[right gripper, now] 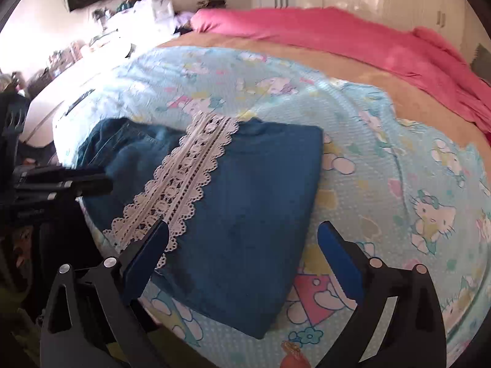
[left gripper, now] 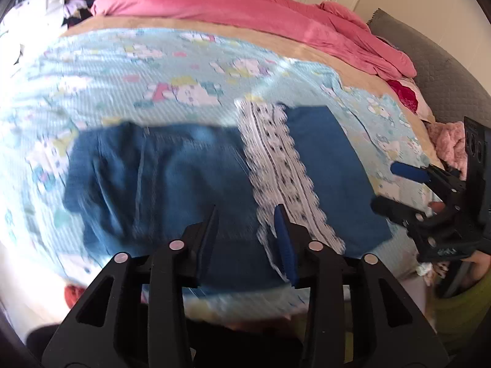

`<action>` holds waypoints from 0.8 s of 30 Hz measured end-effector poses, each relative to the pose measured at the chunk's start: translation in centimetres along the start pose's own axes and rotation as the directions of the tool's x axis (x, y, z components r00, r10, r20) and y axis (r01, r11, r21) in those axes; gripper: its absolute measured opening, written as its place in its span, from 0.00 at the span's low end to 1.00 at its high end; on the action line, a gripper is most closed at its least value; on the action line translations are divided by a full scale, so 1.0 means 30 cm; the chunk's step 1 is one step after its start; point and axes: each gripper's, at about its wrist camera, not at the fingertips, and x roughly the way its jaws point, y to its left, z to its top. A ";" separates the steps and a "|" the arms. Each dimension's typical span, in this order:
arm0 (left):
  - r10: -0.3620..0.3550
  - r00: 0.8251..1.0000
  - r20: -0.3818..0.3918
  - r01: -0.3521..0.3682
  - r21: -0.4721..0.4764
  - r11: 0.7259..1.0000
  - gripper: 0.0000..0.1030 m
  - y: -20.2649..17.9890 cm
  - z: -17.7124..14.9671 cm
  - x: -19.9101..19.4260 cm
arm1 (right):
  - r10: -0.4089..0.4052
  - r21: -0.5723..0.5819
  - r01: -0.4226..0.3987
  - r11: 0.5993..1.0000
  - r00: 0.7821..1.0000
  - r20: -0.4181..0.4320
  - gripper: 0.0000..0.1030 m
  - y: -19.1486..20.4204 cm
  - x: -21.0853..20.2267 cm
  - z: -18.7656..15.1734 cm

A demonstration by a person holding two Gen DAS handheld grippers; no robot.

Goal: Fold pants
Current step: 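Lay the lifted half over the other half and open both tools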

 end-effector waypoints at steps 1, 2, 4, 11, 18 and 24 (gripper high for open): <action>-0.013 1.000 -0.005 0.013 0.006 1.000 0.33 -0.012 -0.018 -0.003 | 0.001 -0.016 -0.001 1.000 0.999 0.043 0.94 0.006 -0.029 -0.014; -0.020 1.000 -0.017 0.020 0.014 1.000 0.33 -0.025 -0.033 0.001 | -0.001 -0.031 0.002 1.000 0.999 0.051 0.94 0.011 -0.037 -0.023; -0.054 0.997 -0.055 0.054 0.002 0.999 0.33 -0.047 -0.066 0.019 | 0.003 -0.023 -0.003 1.000 1.000 -0.006 0.94 0.004 -0.023 -0.046; -0.101 0.988 -0.112 0.093 -0.082 0.992 0.14 -0.073 -0.101 0.121 | 0.018 0.032 -0.015 0.999 0.996 -0.087 0.94 -0.033 0.038 -0.135; -0.008 0.996 -0.093 0.012 0.041 0.999 0.08 -0.100 -0.126 0.069 | 0.052 0.012 -0.053 0.999 0.998 0.036 0.94 -0.019 -0.063 -0.098; 0.001 0.995 -0.099 0.000 0.012 1.000 0.15 -0.077 -0.133 0.085 | 0.090 -0.038 -0.093 0.995 0.994 -0.060 0.75 0.045 0.043 -0.090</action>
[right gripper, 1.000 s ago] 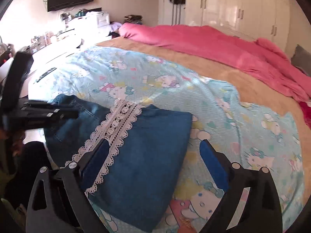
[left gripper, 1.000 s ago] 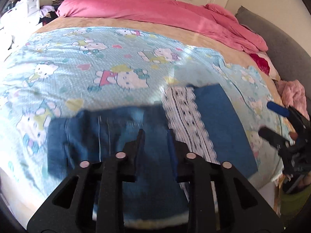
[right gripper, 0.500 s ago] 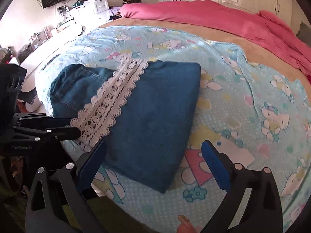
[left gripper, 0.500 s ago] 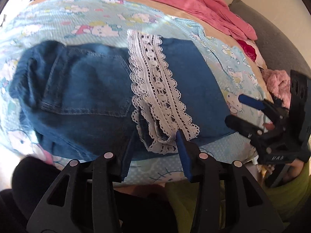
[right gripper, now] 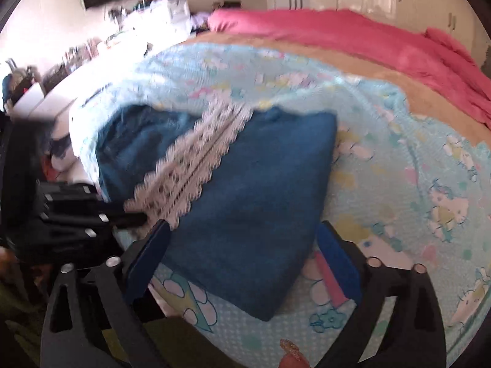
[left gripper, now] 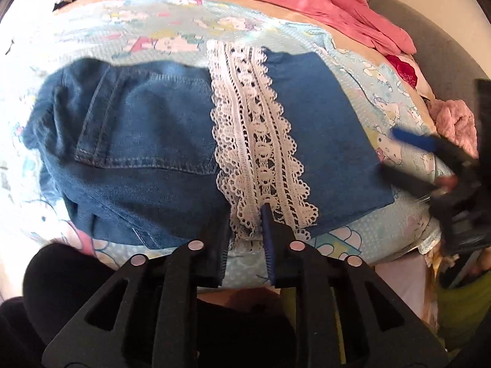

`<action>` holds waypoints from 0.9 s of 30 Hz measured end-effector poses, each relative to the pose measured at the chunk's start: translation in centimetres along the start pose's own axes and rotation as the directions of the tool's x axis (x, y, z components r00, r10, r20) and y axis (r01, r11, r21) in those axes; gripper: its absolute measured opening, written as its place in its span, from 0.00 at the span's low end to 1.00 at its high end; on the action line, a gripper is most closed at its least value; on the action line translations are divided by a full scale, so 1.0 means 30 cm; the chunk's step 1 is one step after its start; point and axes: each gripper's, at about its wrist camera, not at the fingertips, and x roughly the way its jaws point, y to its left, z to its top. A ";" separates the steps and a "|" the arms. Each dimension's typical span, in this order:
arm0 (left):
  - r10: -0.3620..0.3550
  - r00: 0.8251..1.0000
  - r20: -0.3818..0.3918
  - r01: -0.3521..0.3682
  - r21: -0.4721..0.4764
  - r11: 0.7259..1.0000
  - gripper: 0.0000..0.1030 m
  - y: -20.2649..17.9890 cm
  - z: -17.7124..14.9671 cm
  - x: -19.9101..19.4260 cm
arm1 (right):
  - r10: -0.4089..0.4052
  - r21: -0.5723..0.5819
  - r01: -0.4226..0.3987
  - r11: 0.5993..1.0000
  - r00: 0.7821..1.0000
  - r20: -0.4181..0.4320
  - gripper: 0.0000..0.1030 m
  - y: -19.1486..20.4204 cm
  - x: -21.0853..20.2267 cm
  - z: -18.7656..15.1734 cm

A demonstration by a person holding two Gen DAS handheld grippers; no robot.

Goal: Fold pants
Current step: 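Lay the lifted half over the other half and open both tools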

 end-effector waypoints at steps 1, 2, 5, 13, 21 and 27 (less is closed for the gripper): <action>0.000 1.000 0.006 0.000 -0.003 1.000 0.18 0.006 0.002 -0.007 | -0.001 -0.011 0.001 1.000 0.999 -0.044 0.64 0.004 0.038 -0.012; -0.001 1.000 0.007 0.002 -0.016 1.000 0.21 0.015 0.003 -0.009 | -0.027 -0.024 0.024 0.999 0.995 -0.099 0.62 0.003 0.085 -0.030; -0.017 1.000 0.006 0.017 -0.031 0.999 0.23 0.028 0.002 -0.012 | -0.041 -0.046 0.037 0.998 0.994 -0.099 0.61 0.009 0.096 -0.040; 0.030 0.996 0.083 -0.030 -0.008 1.000 0.28 0.022 0.033 -0.099 | -0.001 0.039 -0.001 0.999 0.999 0.045 0.64 -0.030 -0.057 0.016; 0.056 0.989 0.138 -0.053 -0.027 0.998 0.39 0.045 0.044 -0.175 | 0.001 0.045 -0.006 0.999 0.995 0.100 0.79 -0.033 -0.121 0.045; 0.068 0.986 0.151 -0.065 -0.027 0.998 0.51 0.048 0.043 -0.200 | -0.009 0.050 0.005 0.999 0.995 0.100 0.79 -0.026 -0.128 0.046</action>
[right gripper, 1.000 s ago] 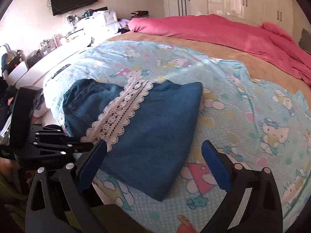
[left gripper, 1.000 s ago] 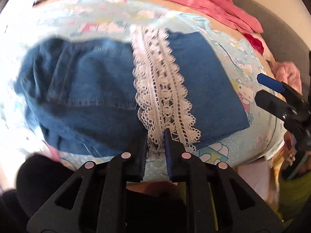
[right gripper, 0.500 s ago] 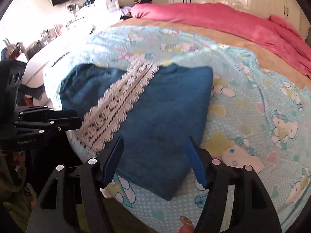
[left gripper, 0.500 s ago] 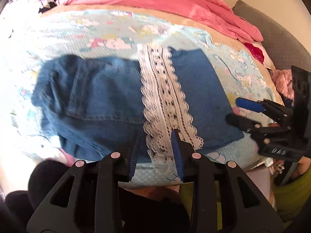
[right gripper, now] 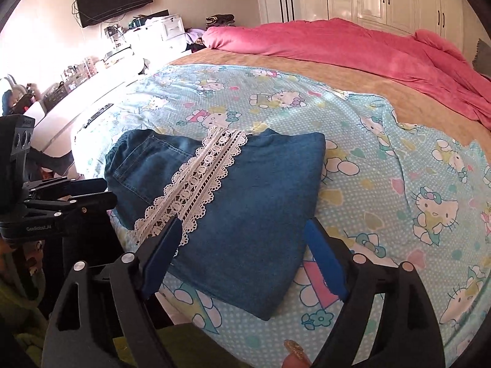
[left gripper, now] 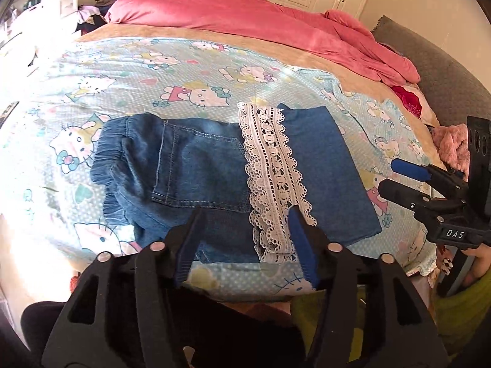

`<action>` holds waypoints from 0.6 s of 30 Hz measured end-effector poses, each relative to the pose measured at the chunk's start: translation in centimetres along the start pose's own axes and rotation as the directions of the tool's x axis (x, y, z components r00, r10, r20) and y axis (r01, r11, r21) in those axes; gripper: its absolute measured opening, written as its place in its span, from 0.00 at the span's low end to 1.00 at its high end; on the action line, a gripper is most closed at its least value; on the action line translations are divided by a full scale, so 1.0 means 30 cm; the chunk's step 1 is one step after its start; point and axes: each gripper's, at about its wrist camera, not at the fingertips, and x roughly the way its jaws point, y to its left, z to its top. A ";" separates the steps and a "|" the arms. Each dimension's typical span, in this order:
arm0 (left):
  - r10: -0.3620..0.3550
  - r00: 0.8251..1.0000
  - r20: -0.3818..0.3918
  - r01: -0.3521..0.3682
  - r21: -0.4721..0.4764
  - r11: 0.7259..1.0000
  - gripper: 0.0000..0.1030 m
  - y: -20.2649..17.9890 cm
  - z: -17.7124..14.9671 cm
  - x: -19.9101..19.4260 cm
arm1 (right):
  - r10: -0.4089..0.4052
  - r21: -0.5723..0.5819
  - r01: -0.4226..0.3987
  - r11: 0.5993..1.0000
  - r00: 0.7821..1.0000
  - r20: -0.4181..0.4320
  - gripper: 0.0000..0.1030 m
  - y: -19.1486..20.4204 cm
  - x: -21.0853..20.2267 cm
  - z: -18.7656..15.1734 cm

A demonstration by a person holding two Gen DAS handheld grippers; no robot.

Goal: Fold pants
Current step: 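Lay the lifted half over the other half and open both tools, then move the left tool to the elastic waistband end of the pants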

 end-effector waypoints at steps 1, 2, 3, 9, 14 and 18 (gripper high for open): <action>0.002 1.000 0.001 -0.002 0.000 1.000 0.54 0.001 0.000 -0.003 | 0.000 0.000 0.000 1.000 1.000 0.001 0.79 0.001 0.000 0.001; 0.005 1.000 0.002 -0.005 -0.001 1.000 0.56 0.002 -0.001 -0.005 | 0.001 -0.001 -0.001 1.000 1.000 0.001 0.79 0.001 -0.001 0.002; 0.007 1.000 0.005 -0.007 -0.003 1.000 0.58 0.002 -0.001 -0.010 | 0.002 -0.002 -0.002 1.000 1.000 0.002 0.79 0.002 -0.003 0.004; 0.023 1.000 0.012 -0.023 -0.006 1.000 0.73 0.010 -0.003 -0.027 | -0.017 -0.006 0.017 1.000 1.000 0.000 0.95 0.009 -0.007 0.012; 0.028 1.000 0.010 -0.028 -0.015 1.000 0.79 0.023 -0.004 -0.028 | -0.041 -0.002 0.041 0.999 0.999 0.014 0.96 0.007 -0.019 0.025; 0.025 1.000 0.015 -0.024 -0.026 0.999 0.81 0.037 -0.004 -0.034 | -0.047 0.004 0.047 0.999 0.999 0.011 0.96 0.008 -0.017 0.042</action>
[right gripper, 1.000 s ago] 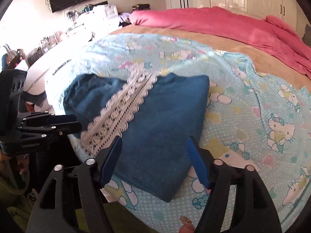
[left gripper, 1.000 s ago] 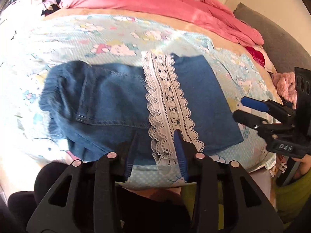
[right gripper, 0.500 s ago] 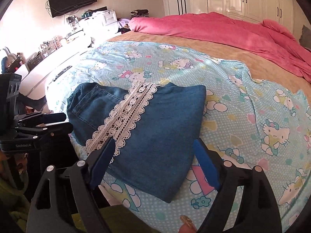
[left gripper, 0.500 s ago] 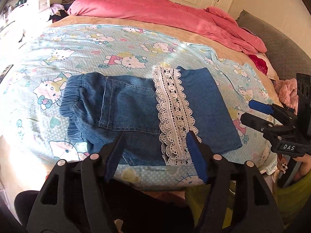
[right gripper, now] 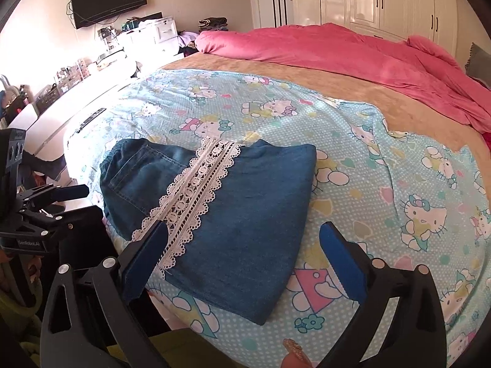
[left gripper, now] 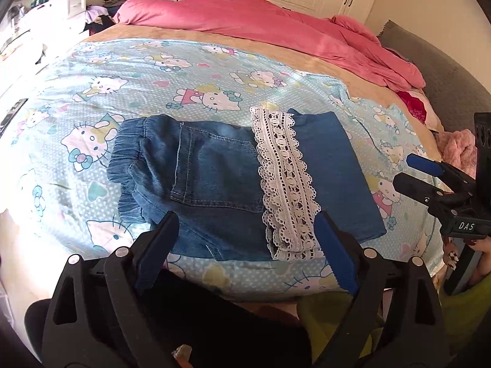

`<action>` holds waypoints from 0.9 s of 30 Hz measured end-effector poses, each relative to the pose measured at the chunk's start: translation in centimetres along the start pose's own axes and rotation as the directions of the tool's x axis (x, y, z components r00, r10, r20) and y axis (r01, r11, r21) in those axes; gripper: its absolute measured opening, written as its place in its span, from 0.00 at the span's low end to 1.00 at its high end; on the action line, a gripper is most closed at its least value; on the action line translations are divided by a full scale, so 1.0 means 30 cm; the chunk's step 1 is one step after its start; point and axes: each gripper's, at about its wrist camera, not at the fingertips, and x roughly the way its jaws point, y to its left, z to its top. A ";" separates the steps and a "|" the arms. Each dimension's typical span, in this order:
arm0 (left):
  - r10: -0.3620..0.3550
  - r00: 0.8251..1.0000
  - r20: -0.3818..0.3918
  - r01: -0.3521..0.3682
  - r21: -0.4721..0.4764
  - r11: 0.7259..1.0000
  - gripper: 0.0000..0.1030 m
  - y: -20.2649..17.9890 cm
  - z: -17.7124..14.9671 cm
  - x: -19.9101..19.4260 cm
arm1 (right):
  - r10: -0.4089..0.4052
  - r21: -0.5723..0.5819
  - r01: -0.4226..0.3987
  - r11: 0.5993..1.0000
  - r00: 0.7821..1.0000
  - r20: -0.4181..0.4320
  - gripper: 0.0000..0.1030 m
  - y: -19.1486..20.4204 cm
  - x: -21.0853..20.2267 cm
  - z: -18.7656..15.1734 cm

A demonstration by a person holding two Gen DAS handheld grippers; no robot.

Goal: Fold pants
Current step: 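Move the left tool to the elastic waistband end of the pants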

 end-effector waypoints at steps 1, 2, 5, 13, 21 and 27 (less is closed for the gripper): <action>-0.001 1.000 0.000 0.001 -0.004 1.000 0.81 0.006 0.001 -0.001 | -0.002 -0.001 0.002 1.000 1.000 0.001 0.96 0.004 0.001 0.005; -0.002 1.000 0.000 0.002 -0.007 1.000 0.82 0.012 0.001 -0.002 | -0.002 -0.003 0.002 1.000 1.000 0.001 0.96 0.008 0.002 0.010; -0.003 1.000 0.003 0.003 -0.024 1.000 0.82 0.035 -0.001 -0.006 | -0.001 -0.016 0.001 1.000 1.000 0.001 0.96 0.027 0.009 0.029; 0.001 1.000 0.004 0.000 -0.098 0.995 0.82 0.125 -0.004 -0.010 | 0.023 -0.063 -0.023 0.998 1.000 0.010 0.96 0.091 0.045 0.115; 0.011 1.000 -0.006 -0.012 -0.162 0.987 0.86 0.221 -0.009 -0.004 | 0.034 -0.108 -0.033 0.994 0.999 0.003 0.96 0.170 0.109 0.196; 0.005 1.000 -0.020 -0.009 -0.209 0.978 0.89 0.287 -0.016 0.012 | 0.064 -0.163 -0.069 0.984 0.997 -0.038 0.96 0.231 0.178 0.243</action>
